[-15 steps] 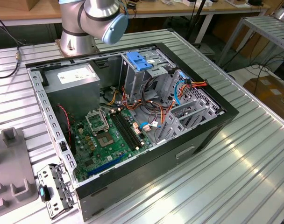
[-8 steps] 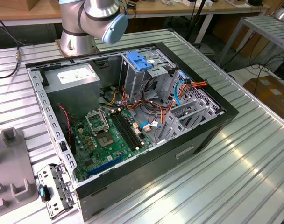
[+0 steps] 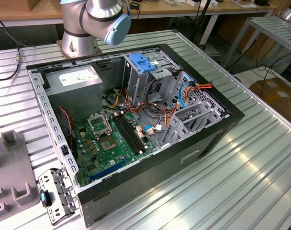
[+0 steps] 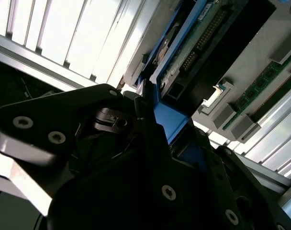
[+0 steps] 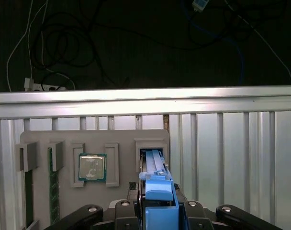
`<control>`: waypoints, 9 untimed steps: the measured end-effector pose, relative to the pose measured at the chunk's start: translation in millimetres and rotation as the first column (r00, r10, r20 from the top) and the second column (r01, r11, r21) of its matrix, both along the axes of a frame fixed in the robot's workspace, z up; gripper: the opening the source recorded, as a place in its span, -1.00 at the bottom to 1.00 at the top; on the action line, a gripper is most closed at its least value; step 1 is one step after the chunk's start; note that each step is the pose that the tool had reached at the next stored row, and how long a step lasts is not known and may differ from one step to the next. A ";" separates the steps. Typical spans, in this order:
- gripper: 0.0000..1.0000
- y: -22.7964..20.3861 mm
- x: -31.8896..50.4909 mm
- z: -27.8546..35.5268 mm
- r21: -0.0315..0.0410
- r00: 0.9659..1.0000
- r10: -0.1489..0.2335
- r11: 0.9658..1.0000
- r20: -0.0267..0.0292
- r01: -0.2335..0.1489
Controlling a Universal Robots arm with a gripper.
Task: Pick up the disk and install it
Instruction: 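Pick up the disk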
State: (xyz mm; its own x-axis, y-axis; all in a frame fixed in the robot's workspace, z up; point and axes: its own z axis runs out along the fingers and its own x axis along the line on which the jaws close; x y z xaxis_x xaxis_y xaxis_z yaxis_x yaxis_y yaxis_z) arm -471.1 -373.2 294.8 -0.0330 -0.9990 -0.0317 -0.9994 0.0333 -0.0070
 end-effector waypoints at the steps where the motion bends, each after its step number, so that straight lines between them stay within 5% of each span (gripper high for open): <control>1: -0.25 0.0 0.0 0.0 0.000 1.000 0.000 1.000 0.000 0.000; 9: -0.25 0.0 0.0 0.0 0.000 1.000 -0.005 1.000 0.000 0.005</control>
State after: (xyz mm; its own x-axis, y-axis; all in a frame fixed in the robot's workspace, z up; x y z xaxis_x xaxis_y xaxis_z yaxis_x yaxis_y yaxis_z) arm -471.1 -373.2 294.8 -0.0377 -0.9988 -0.0317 -0.9993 0.0379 -0.0069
